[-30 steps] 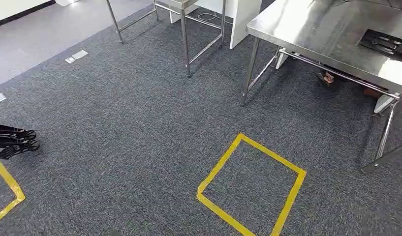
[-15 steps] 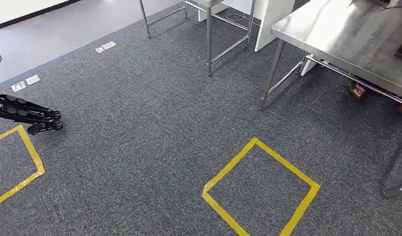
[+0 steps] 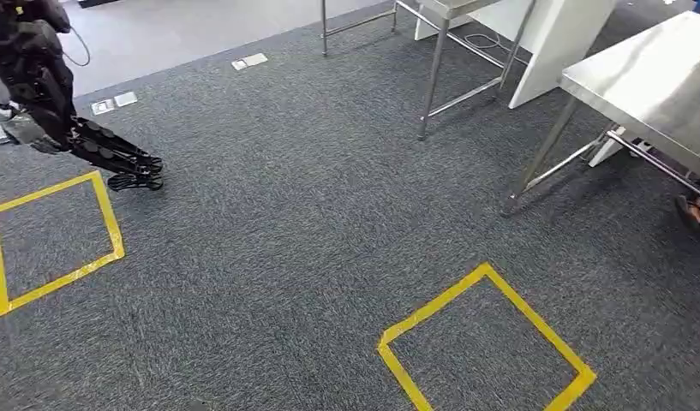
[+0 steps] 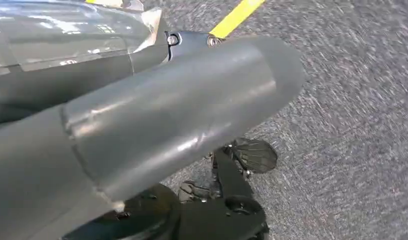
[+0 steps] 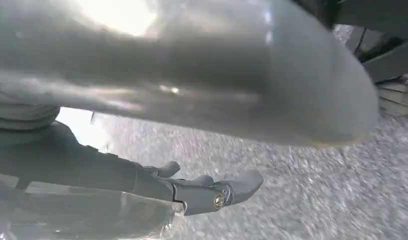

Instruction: Take the parts from the cabinet and place them on the table.

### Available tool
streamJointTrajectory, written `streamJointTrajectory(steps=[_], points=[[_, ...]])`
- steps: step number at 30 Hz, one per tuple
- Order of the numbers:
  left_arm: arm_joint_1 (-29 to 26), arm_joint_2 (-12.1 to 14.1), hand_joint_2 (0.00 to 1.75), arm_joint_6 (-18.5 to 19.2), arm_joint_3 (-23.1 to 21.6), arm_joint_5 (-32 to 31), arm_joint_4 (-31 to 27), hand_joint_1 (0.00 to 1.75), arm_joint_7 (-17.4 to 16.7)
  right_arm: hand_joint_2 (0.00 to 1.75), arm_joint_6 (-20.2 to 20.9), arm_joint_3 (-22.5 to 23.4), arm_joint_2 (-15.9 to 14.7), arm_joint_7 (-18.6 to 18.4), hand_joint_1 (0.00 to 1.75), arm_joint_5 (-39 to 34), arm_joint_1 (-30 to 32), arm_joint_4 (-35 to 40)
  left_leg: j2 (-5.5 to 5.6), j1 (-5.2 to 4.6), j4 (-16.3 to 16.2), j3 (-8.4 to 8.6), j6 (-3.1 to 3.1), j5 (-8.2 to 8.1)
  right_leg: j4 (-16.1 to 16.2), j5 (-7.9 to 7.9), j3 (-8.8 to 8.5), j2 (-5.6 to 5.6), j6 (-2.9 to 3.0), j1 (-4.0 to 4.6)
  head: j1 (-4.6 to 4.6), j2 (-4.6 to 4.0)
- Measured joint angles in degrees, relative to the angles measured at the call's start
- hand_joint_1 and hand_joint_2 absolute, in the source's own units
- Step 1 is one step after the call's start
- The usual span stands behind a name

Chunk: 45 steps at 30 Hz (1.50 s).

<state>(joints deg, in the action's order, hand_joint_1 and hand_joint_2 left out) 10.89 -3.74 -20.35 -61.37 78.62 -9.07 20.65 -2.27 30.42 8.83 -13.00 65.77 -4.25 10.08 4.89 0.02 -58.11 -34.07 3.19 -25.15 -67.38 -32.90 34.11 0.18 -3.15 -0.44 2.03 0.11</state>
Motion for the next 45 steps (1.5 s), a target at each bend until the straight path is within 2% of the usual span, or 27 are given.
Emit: streamJointTrajectory(steps=[1,2,6,7,9,11,13,15,16,17,18,22,24,25,27,28,29,31,32,33,37,38,39,40,42,44,45], points=[[0.02,-0.02,0.0,0.0,0.0,-0.02,0.0,0.0,0.0,0.0,0.0,0.0,-0.04,0.0,0.0,0.0,-0.05,0.0,0.76,0.0,-0.03,0.13,-0.11,0.02,5.37,2.34,-2.38,1.14,-0.42,-0.25,-0.02,0.0],[0.02,-0.07,0.0,0.04,-0.02,-0.02,0.0,0.0,-0.02,0.0,0.0,0.0,-0.09,0.0,0.0,0.0,0.02,0.0,1.34,0.03,-0.04,0.0,-0.27,0.06,9.28,3.57,-3.75,4.49,-0.42,-0.63,-0.15,0.0],[-0.06,-0.09,0.0,0.15,0.0,0.0,0.0,0.0,-0.11,0.0,0.0,0.0,-0.15,-0.09,0.0,0.11,-0.27,0.0,3.44,0.06,0.18,-0.58,-1.99,0.48,9.57,3.96,-4.18,2.62,1.42,0.04,-0.17,0.0],[-0.11,0.07,0.0,0.15,0.0,0.02,0.07,0.0,-0.11,0.0,0.0,0.0,-0.06,-0.09,0.0,0.15,-0.27,0.0,3.48,0.1,-0.09,-0.75,-2.19,0.33,10.19,4.37,-4.35,1.92,1.97,-0.62,-0.15,-0.02],[-0.04,-0.04,0.0,0.13,0.0,0.07,0.07,0.0,-0.09,0.0,0.0,0.0,-0.09,-0.09,0.0,0.2,-0.26,0.0,-2.76,-0.15,-4.32,-2.69,-2.81,-2.66,10.37,4.31,-4.69,0.44,2.67,-0.58,0.53,0.0],[0.0,-0.04,0.0,0.15,0.0,0.07,0.07,0.0,-0.02,0.0,0.0,0.0,-0.13,-0.09,0.0,0.26,-0.02,0.0,-4.24,0.3,-13.83,-7.45,-3.44,-7.15,10.36,4.09,-4.8,-1.42,2.97,-0.36,0.5,0.0],[-0.15,-0.13,0.0,0.15,0.0,0.07,0.07,0.0,-0.02,0.0,0.0,0.0,-0.22,-0.09,0.0,0.26,0.0,0.0,-4.63,0.78,-17.96,-9.79,-3.88,-7.61,10.35,3.94,-4.85,-3.04,3.11,-0.37,0.53,0.0],[-0.17,-0.11,0.0,0.15,0.0,0.07,0.07,0.0,-0.02,0.0,0.0,0.0,-0.15,-0.07,0.0,0.26,-0.08,0.0,-5.22,1.15,-11.83,-6.74,-4.08,-3.68,10.34,3.65,-5.14,-4.38,2.98,-0.44,0.59,0.0],[-0.12,-0.09,0.0,0.15,0.0,0.07,0.07,0.0,-0.02,0.0,0.0,0.0,-0.11,-0.04,0.0,0.26,-0.08,0.0,-6.45,1.17,-5.97,-3.46,-4.01,-1.15,10.34,3.37,-5.49,-5.08,2.64,-0.5,0.55,0.0],[-0.02,-0.09,0.0,0.15,0.0,0.07,0.07,0.0,-0.02,0.0,0.0,0.0,-0.11,-0.04,0.0,0.24,-0.08,0.0,-9.37,1.1,-1.66,-0.85,-3.83,0.11,10.34,3.07,-5.87,-5.52,2.27,-0.36,0.63,0.0],[0.19,-0.13,0.0,0.2,0.0,0.04,0.04,0.0,-0.02,0.0,0.0,0.0,-0.09,-0.02,0.0,0.22,-0.04,0.0,-10.15,0.64,-0.76,-0.41,-3.6,-0.32,10.15,2.6,-5.44,-5.99,1.78,0.33,0.77,0.0],[0.12,-0.04,0.0,0.31,0.0,0.04,0.04,0.0,0.0,0.0,0.0,0.0,-0.09,-0.02,0.0,0.17,-0.56,0.02,-7.03,0.15,-0.31,-0.62,-1.83,-0.26,10.75,2.1,-7.26,-8.46,0.57,0.27,0.17,0.0],[0.23,-0.04,0.0,0.31,0.0,0.04,0.04,0.0,-0.02,0.0,0.0,0.0,-0.02,-0.02,0.0,0.13,-0.52,0.0,-5.81,0.57,0.11,-0.29,-0.85,0.21,6.88,-0.23,-5.38,-2.91,0.74,-0.32,-0.17,0.0],[0.39,-0.04,0.0,0.31,0.0,0.02,0.04,0.0,-0.04,0.0,0.0,0.0,-0.02,-0.02,0.0,0.13,-0.43,0.0,-5.11,0.55,0.11,-0.38,-0.64,0.22,2.43,-2.2,-3.25,-1.37,1.1,-0.33,-0.28,0.0],[0.41,-0.04,0.0,0.35,0.0,-0.02,0.04,0.0,-0.13,0.0,0.0,0.0,0.0,-0.07,0.0,0.04,-0.24,0.0,-3.31,0.39,0.1,-0.4,-0.49,0.18,-6.91,-5.26,1.72,-0.43,1.31,-0.29,-0.28,0.0],[0.38,-0.07,0.0,0.35,0.0,-0.02,0.04,0.0,-0.15,0.0,0.0,0.0,0.0,-0.07,0.0,0.02,-0.09,0.0,-2.39,0.37,0.09,-0.38,-0.49,0.18,-8.76,-5.26,3.05,-0.34,1.0,-0.31,-0.26,0.0],[0.37,-0.07,0.0,0.35,0.0,-0.02,0.04,0.0,-0.15,0.0,0.0,0.0,0.0,-0.09,0.0,0.02,-0.02,0.0,-1.51,0.37,0.08,-0.31,-0.49,0.18,-7.71,-4.19,3.06,-0.33,0.52,-0.33,-0.24,0.0],[0.38,-0.04,0.0,0.37,0.0,-0.02,0.04,0.0,-0.17,0.0,0.0,0.0,0.0,-0.15,0.0,0.0,-0.04,0.0,0.36,0.41,0.03,-0.04,-0.58,0.15,1.72,0.78,-0.52,0.34,-0.7,-0.6,-0.39,0.0],[0.38,-0.07,0.0,0.39,0.0,-0.02,0.04,0.0,-0.17,0.0,0.0,0.0,-0.02,-0.13,0.0,0.0,-0.04,0.0,1.04,0.41,0.01,0.06,-0.69,0.13,6.97,3.06,-2.73,1.95,-1.0,-0.89,-0.42,0.0],[0.41,-0.07,0.0,0.42,0.0,-0.02,0.04,0.0,-0.17,0.0,0.0,0.0,-0.04,-0.15,0.0,0.0,0.02,-0.02,1.64,0.19,-0.17,-0.01,-0.97,0.1,9.37,3.74,-3.42,4.56,-0.77,-1.12,-0.57,0.0],[0.19,-0.02,0.0,0.42,0.0,-0.02,0.07,0.0,-0.2,0.0,-0.02,0.02,-0.04,-0.15,0.0,0.0,-0.4,0.0,3.42,0.48,0.25,-0.65,-2.63,0.53,9.5,4.29,-3.82,2.48,1.14,-0.31,-0.46,0.0],[0.13,0.13,0.0,0.42,0.0,-0.02,0.07,0.0,-0.2,0.0,-0.07,0.04,0.07,-0.15,0.0,0.0,-0.4,0.0,3.05,0.72,-0.3,-0.74,-2.81,0.17,10.09,4.71,-3.99,1.61,1.75,-1.14,-0.37,0.0],[0.18,0.11,0.0,0.42,-0.02,-0.02,0.07,0.0,-0.22,0.0,-0.07,0.04,0.07,-0.13,0.0,0.0,-0.36,0.0,-0.33,0.22,-2.1,-1.47,-2.96,-1.26,10.2,4.71,-4.14,1.02,2.03,-0.9,-0.22,0.0],[0.3,0.02,0.0,0.42,0.0,-0.02,0.07,0.0,-0.22,0.0,-0.07,0.04,0.07,-0.13,0.0,0.0,-0.27,0.0,-2.49,0.22,-5.76,-3.26,-3.19,-3.58,10.19,4.51,-4.22,0.21,2.36,-0.79,0.35,0.0],[0.37,0.02,0.0,0.44,-0.02,-0.02,0.07,0.0,-0.22,0.0,-0.07,0.04,0.04,-0.13,0.0,0.0,-0.05,0.0,-4.17,0.41,-15.27,-7.86,-3.57,-8.01,10.18,4.3,-4.23,-1.65,2.66,-0.43,0.42,0.0],[0.24,-0.02,0.0,0.46,-0.02,-0.02,0.07,0.0,-0.24,0.0,-0.09,0.07,-0.04,-0.11,0.0,0.0,-0.01,0.0,-4.61,0.75,-17.69,-9.08,-3.75,-7.82,10.16,4.22,-4.27,-3.2,2.72,-0.29,0.37,0.0],[0.19,-0.02,0.0,0.46,-0.02,-0.02,0.07,0.0,-0.28,0.0,-0.09,0.07,-0.02,-0.09,0.0,0.0,-0.06,0.0,-4.87,0.85,-14.94,-7.62,-3.79,-6.01,10.15,4.14,-4.35,-3.84,2.77,-0.29,0.46,0.0]])
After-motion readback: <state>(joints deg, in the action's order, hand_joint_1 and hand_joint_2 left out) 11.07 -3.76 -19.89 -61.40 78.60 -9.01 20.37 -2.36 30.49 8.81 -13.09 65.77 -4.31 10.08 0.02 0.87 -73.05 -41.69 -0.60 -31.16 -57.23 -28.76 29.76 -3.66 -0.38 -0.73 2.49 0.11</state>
